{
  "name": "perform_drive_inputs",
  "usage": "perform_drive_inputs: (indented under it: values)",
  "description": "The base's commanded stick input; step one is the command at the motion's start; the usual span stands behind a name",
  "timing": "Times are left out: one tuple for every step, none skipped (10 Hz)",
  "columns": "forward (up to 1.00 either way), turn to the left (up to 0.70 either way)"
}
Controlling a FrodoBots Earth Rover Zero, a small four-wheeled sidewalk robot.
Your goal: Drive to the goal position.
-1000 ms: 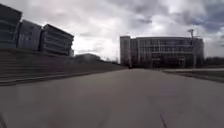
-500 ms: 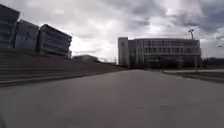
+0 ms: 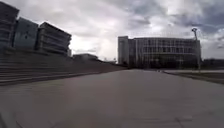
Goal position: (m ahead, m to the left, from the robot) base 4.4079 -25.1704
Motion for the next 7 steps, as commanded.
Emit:
perform_drive_inputs:
  values:
    - [1.00,0.07]
    - [1.00,-0.26]
    - [1.00,-0.40]
    - [1.00,-0.10]
    - [1.00,0.02]
    - [1.00,0.00]
    - [1.00,0.00]
